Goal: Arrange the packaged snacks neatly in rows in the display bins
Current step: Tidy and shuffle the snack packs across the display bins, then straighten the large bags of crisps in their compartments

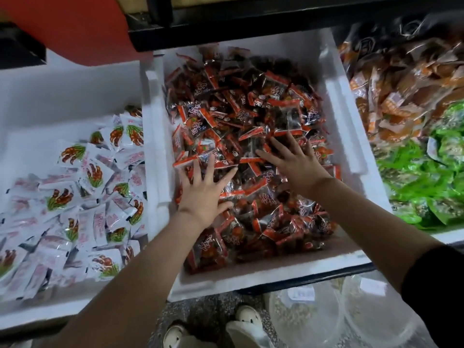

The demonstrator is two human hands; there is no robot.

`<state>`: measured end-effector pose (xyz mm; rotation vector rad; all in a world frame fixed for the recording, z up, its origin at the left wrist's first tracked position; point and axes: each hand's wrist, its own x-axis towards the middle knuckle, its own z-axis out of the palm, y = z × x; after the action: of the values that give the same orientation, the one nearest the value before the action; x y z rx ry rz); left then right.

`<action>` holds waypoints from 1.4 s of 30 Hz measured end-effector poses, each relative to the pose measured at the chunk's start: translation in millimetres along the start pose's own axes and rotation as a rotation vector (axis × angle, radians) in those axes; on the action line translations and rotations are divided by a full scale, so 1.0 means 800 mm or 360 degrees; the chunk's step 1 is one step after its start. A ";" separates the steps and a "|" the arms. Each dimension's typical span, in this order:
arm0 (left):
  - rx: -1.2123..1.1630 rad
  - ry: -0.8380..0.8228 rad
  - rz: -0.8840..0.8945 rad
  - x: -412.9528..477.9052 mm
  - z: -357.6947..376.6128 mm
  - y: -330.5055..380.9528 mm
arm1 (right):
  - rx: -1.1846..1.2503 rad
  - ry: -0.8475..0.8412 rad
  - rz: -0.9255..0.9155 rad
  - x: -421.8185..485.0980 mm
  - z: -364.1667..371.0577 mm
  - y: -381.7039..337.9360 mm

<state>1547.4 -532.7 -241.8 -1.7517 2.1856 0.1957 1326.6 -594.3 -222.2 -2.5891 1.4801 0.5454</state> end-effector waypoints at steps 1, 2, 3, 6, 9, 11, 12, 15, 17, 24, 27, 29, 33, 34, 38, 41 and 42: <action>-0.0040 0.0021 0.0000 -0.007 -0.001 0.002 | 0.0030 -0.0004 0.0011 -0.007 -0.005 -0.007; -0.0087 0.0054 0.0000 -0.015 -0.003 0.005 | 0.0053 0.0003 0.0021 -0.014 -0.010 -0.015; -0.0139 0.0090 -0.0003 -0.026 -0.007 0.007 | 0.0068 0.0036 0.0029 -0.021 -0.014 -0.024; -0.0271 0.0238 -0.0004 -0.068 -0.017 0.008 | 0.0201 0.0161 0.0081 -0.046 -0.029 -0.059; -0.0313 0.0293 -0.0053 -0.119 -0.017 -0.006 | 0.0284 0.0401 -0.0017 -0.066 -0.036 -0.104; -0.0289 0.0265 -0.0163 -0.153 -0.013 -0.028 | 0.0280 0.0552 -0.0156 -0.071 -0.038 -0.137; -0.0274 0.0236 -0.0226 -0.169 -0.008 -0.042 | 0.0283 0.0582 -0.0204 -0.070 -0.040 -0.155; -0.0271 0.0332 -0.0381 -0.223 0.009 -0.092 | 0.0272 0.0626 -0.0387 -0.061 -0.054 -0.220; -0.0241 0.0427 -0.0503 -0.261 0.025 -0.132 | 0.0297 0.0622 -0.0515 -0.052 -0.065 -0.269; -0.0123 0.0513 -0.0813 -0.411 0.073 -0.278 | 0.0344 0.0568 -0.0789 -0.034 -0.105 -0.463; -0.0159 0.0533 -0.0964 -0.476 0.096 -0.345 | 0.0377 0.0439 -0.0863 -0.030 -0.125 -0.550; -0.0153 0.0523 -0.1058 -0.512 0.106 -0.389 | 0.0465 0.0275 -0.0848 -0.025 -0.131 -0.602; -0.0285 0.0502 -0.1220 -0.552 0.121 -0.461 | 0.0941 0.0063 -0.0713 -0.012 -0.143 -0.682; -0.0352 0.0499 -0.1272 -0.556 0.124 -0.474 | 0.1029 0.0030 -0.0686 -0.007 -0.148 -0.696; -0.0884 0.0503 -0.1544 -0.556 0.135 -0.519 | 0.1324 -0.0085 -0.0484 0.019 -0.162 -0.742; -0.1408 0.0588 -0.1623 -0.546 0.142 -0.547 | 0.1610 -0.0122 -0.0381 0.039 -0.172 -0.770; -0.1602 0.0600 -0.1619 -0.542 0.142 -0.555 | 0.1679 -0.0122 -0.0327 0.045 -0.175 -0.777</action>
<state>2077.5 -201.4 -156.7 -3.4092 1.0588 0.8357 1907.5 -338.9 -156.1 -1.7942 1.0188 -0.1563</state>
